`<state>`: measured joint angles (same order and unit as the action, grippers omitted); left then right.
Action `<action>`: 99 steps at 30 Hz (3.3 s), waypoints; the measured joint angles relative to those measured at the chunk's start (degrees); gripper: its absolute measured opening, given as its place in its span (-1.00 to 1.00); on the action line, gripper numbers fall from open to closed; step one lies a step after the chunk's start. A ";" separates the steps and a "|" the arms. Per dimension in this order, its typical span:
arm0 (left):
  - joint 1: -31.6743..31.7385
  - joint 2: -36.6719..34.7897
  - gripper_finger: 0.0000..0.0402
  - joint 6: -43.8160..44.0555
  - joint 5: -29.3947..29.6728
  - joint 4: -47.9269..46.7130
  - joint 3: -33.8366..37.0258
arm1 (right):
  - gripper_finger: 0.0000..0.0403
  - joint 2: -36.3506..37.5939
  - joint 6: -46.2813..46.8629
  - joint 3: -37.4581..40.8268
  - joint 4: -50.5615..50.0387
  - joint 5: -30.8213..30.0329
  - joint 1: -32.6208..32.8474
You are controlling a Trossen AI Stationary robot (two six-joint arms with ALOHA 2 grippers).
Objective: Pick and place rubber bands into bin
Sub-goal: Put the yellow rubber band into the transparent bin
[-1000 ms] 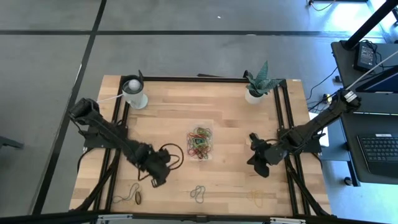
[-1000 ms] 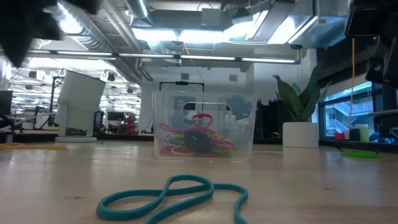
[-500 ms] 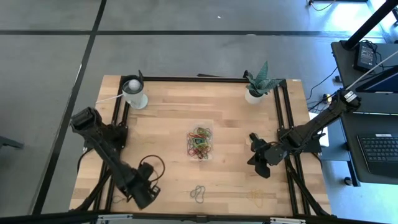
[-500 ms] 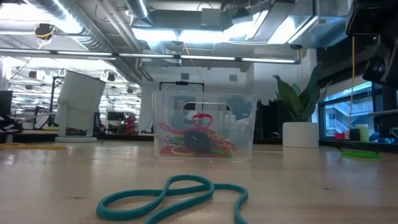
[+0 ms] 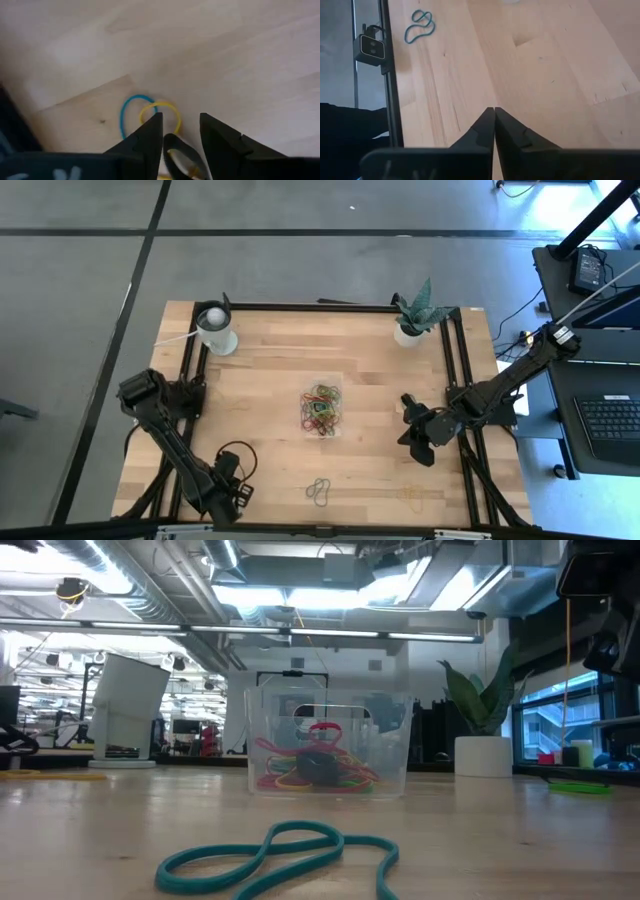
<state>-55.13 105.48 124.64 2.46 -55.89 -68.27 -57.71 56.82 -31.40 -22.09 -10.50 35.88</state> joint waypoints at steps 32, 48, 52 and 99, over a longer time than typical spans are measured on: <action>3.46 -1.65 -0.99 -2.27 3.09 -8.54 -6.93 | -0.92 -0.02 -0.26 -0.02 0.59 -3.20 -0.02; 3.91 -5.15 -0.99 1.05 8.47 -9.93 -3.57 | -0.92 -0.02 -0.14 -0.02 0.73 -3.48 -0.02; 3.91 -5.17 -0.99 2.11 8.14 -2.90 -0.67 | -0.92 -0.02 -0.13 -0.02 1.22 -3.48 -0.02; 2.92 -1.43 -0.56 -46.02 -4.23 2.63 4.35 | -0.92 -0.02 15.17 -0.04 4.16 -11.75 -0.04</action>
<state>-52.21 104.05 78.62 -1.77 -53.25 -63.92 -57.74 71.99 -31.44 -17.92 -22.25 35.83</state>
